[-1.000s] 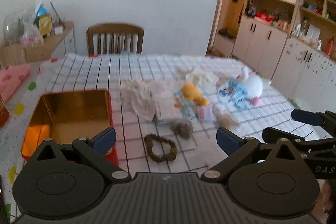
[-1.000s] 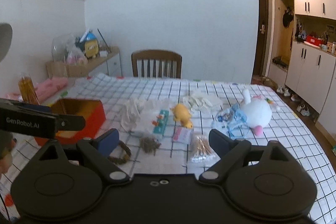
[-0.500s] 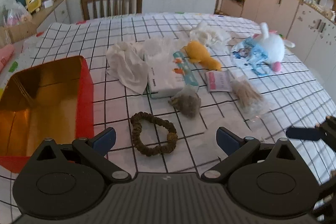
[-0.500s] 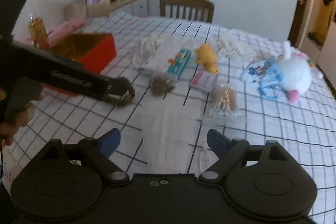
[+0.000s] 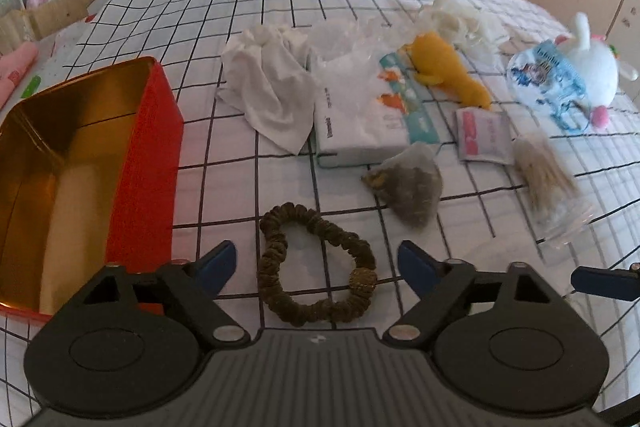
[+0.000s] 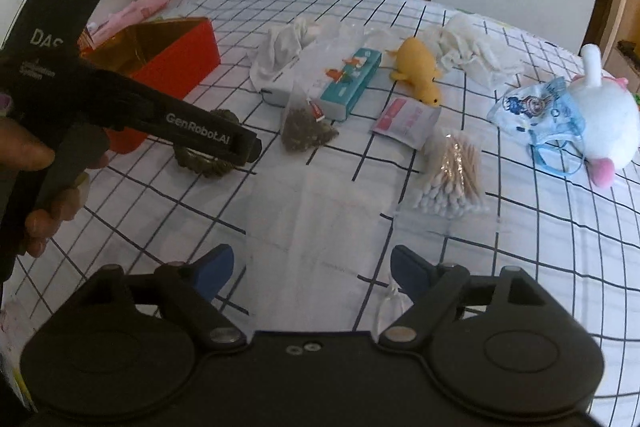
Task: Organize soft objects
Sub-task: 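Grasp the dark bead bracelet with the left tool while the right tool grasps a white tissue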
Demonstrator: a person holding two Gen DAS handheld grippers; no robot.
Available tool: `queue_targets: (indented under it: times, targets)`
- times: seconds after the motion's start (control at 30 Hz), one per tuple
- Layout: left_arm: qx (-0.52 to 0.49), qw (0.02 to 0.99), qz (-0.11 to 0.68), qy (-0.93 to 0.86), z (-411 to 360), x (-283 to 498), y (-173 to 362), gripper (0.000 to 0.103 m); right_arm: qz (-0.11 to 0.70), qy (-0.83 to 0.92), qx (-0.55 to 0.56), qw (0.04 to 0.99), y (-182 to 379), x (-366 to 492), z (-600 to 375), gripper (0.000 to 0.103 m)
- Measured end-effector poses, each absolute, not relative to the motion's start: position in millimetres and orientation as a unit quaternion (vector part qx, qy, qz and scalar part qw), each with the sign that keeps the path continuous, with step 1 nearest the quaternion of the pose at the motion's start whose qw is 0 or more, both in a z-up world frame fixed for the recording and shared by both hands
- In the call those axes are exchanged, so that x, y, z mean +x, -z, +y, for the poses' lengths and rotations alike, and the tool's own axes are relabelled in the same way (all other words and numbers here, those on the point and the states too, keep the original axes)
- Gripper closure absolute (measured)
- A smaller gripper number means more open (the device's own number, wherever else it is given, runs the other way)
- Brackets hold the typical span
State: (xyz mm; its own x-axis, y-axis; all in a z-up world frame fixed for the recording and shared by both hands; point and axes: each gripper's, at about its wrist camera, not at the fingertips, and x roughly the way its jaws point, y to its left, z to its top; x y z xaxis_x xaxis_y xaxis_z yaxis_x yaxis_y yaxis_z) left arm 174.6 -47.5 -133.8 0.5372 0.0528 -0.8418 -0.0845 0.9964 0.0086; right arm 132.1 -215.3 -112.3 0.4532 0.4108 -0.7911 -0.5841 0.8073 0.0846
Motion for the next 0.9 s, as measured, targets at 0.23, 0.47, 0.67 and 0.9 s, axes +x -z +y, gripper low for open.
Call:
queue_targets:
  times: [0.23, 0.47, 0.67, 0.9]
  targets:
    - [-0.021, 0.876, 0.480, -0.047, -44, 174, 136, 0.041, 0.450, -0.301, -0.111, 0.833, 119, 139, -208, 0.032]
    - [-0.034, 0.882, 0.468, -0.034, -38, 171, 133, 0.073, 0.447, -0.298, -0.115, 0.836, 116, 140, -205, 0.068]
    - [-0.037, 0.888, 0.458, -0.015, -36, 164, 129, 0.086, 0.448, -0.279, -0.091, 0.845, 111, 140, -211, 0.090]
    - [-0.040, 0.894, 0.446, 0.000, -34, 150, 114, 0.087, 0.427, -0.284, -0.072, 0.855, 89, 132, -214, 0.094]
